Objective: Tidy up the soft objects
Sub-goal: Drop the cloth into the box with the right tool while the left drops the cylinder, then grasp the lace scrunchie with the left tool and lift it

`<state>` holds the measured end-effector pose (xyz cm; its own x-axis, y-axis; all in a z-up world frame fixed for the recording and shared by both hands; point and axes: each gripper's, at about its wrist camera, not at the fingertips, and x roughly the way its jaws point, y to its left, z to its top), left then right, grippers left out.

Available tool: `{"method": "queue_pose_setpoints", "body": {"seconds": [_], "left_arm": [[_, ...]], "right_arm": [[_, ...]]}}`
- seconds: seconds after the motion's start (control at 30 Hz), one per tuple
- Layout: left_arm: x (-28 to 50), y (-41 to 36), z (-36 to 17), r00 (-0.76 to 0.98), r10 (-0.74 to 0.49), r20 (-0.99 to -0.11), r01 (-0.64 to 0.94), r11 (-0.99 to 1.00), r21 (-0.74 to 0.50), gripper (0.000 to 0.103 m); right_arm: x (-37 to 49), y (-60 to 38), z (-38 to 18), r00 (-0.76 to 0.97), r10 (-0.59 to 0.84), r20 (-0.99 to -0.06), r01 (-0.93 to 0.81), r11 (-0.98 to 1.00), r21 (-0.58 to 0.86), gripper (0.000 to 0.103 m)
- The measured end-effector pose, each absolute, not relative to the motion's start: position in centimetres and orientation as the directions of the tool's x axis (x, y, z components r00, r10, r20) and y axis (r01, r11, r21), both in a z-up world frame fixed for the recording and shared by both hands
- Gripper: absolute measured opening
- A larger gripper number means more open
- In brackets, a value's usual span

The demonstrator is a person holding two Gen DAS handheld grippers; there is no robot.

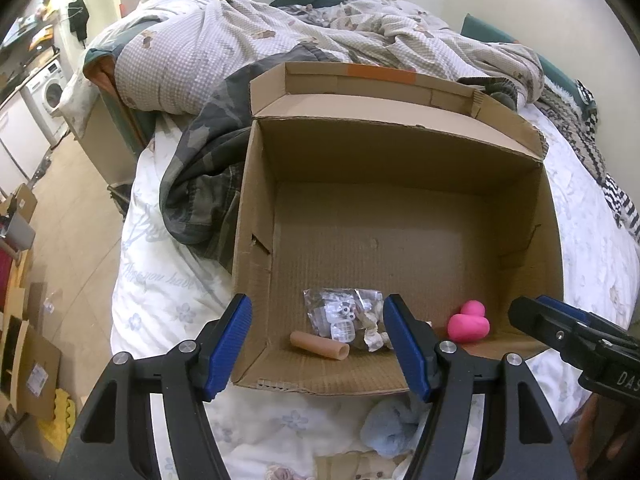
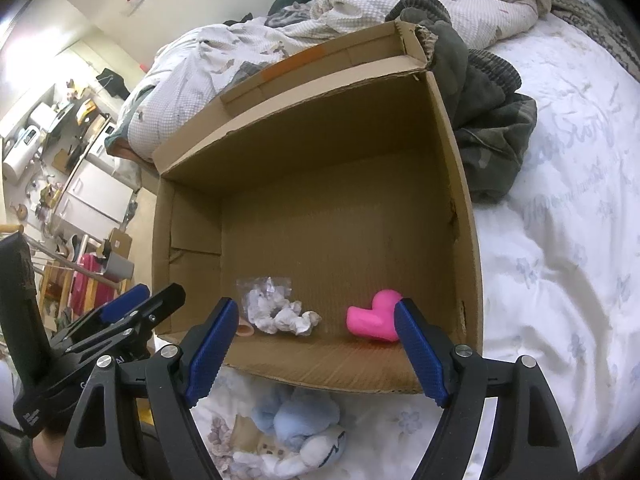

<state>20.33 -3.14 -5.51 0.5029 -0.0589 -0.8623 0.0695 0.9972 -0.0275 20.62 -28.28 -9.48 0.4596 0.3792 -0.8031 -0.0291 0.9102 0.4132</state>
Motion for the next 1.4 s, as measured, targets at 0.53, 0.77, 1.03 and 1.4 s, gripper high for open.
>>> {"method": "queue_pose_setpoints", "body": {"seconds": [0.53,0.77,1.03,1.4], "left_arm": [[18.5,-0.6,-4.0,0.523,-0.018,-0.852,-0.002,1.000,-0.022,0.065],[16.7,0.9,-3.3,0.517,-0.015,-0.856,-0.022,0.999,-0.030,0.065],[13.8,2.9,-4.2,0.470,0.027,-0.882,-0.067,0.998,-0.005,0.065],[10.4,2.8,-13.1,0.056,-0.090,-0.994,-0.069,0.993,-0.094,0.065]], "right_arm": [[19.7,-28.9,-8.2,0.494,0.370,-0.787,-0.005,0.906,0.423,0.085],[18.3,-29.4,-7.3,0.501,0.374,-0.781,-0.012,0.905,0.425,0.085],[16.0,-29.6,-7.5,0.466,0.391,-0.793,-0.031,0.903,0.428,0.085],[14.8,-29.9,-8.7,0.411,0.372,-0.832,-0.015,0.916,0.402,0.085]]}}
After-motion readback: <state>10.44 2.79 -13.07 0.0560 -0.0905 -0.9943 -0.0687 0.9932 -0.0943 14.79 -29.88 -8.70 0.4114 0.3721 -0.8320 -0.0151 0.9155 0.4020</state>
